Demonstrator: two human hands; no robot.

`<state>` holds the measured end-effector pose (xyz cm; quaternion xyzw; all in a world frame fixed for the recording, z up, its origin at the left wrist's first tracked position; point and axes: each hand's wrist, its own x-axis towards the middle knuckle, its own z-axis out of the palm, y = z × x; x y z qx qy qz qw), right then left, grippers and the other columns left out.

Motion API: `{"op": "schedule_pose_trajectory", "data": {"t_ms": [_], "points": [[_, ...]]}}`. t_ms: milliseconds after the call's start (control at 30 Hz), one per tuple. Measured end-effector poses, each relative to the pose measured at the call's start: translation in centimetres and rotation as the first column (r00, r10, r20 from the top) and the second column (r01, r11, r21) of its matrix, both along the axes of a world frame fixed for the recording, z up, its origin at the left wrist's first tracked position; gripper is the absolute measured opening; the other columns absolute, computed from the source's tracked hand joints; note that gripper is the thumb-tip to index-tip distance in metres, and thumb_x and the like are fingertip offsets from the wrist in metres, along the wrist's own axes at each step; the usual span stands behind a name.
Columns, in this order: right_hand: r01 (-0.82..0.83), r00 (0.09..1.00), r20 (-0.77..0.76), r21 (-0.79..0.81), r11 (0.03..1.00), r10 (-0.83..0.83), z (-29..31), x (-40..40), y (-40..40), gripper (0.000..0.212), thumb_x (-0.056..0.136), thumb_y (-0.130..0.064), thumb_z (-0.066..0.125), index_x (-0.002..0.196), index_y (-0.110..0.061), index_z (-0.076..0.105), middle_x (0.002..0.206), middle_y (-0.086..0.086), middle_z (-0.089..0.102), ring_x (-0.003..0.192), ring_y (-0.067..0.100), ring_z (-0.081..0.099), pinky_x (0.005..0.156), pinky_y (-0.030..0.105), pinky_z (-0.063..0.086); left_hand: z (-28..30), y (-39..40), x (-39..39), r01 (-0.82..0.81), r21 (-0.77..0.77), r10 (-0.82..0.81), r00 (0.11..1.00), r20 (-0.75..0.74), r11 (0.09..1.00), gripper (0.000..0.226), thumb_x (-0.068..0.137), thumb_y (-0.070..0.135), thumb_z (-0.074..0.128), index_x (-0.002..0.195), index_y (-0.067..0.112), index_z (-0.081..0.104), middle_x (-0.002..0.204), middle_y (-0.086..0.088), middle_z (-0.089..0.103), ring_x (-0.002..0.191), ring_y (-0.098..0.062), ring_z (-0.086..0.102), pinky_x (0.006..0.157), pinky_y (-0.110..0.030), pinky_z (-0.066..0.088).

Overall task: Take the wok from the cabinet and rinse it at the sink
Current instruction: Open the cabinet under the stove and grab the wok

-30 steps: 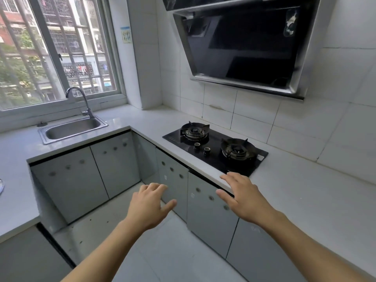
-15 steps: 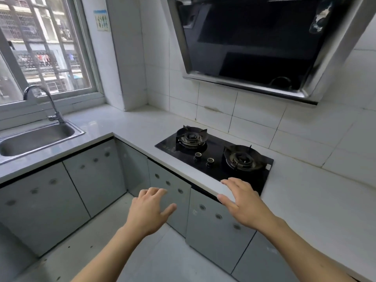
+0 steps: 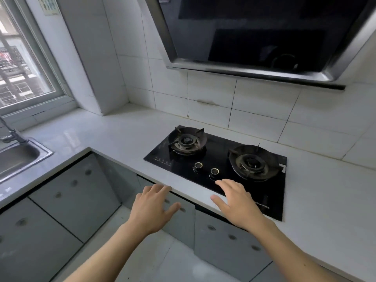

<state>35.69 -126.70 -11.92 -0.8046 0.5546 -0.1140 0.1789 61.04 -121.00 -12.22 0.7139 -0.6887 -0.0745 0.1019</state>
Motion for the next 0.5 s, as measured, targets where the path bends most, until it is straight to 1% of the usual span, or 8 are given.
{"op": "schedule_pose_trajectory", "data": {"t_ms": [100, 200, 333, 500], "points": [[0.033, 0.998, -0.044, -0.009, 0.999, -0.033, -0.4, 0.4, -1.7, 0.056, 0.097, -0.055, 0.037, 0.146, -0.029, 0.033, 0.152, -0.01, 0.031, 0.141, 0.014, 0.022, 0.108, 0.037, 0.03, -1.0, -3.0, 1.0, 0.027, 0.033, -0.026, 0.999, -0.022, 0.999, 0.068, 0.086, 0.07, 0.039, 0.143, 0.034, 0.035, 0.146, 0.009, 0.042, 0.133, -0.019, 0.035, 0.105, -0.04, 0.035], [0.084, 0.99, -0.111, -0.003, 0.996, -0.084, -1.2, 0.9, -2.6, 0.056, 0.097, -0.055, 0.035, 0.146, -0.029, 0.033, 0.153, -0.009, 0.03, 0.141, 0.014, 0.021, 0.107, 0.037, 0.032, -2.3, -6.0, 1.9, 0.109, 0.054, -0.109, 0.994, -0.014, 0.993, 0.068, 0.086, 0.069, 0.039, 0.143, 0.033, 0.033, 0.148, 0.009, 0.04, 0.134, -0.018, 0.034, 0.106, -0.04, 0.035], [0.182, 0.965, -0.19, -0.005, 0.983, -0.18, -1.9, 2.5, -3.0, 0.056, 0.097, -0.055, 0.034, 0.146, -0.028, 0.032, 0.153, -0.008, 0.03, 0.141, 0.017, 0.022, 0.106, 0.039, 0.033, -3.9, -10.0, 3.1, 0.252, 0.034, -0.252, 0.968, 0.009, 0.967, 0.065, 0.087, 0.068, 0.037, 0.141, 0.033, 0.035, 0.146, 0.008, 0.04, 0.132, -0.019, 0.035, 0.105, -0.038, 0.035], [0.347, 0.912, -0.227, -0.023, 0.938, -0.343, -2.1, 6.1, -1.5, 0.057, 0.096, -0.056, 0.034, 0.146, -0.028, 0.034, 0.155, -0.006, 0.028, 0.142, 0.02, 0.021, 0.108, 0.041, 0.033, -5.0, -13.0, 5.3, 0.41, 0.028, -0.41, 0.912, -0.013, 0.911, 0.06, 0.089, 0.066, 0.038, 0.138, 0.032, 0.039, 0.145, 0.005, 0.041, 0.129, -0.021, 0.038, 0.102, -0.038, 0.035]]}}
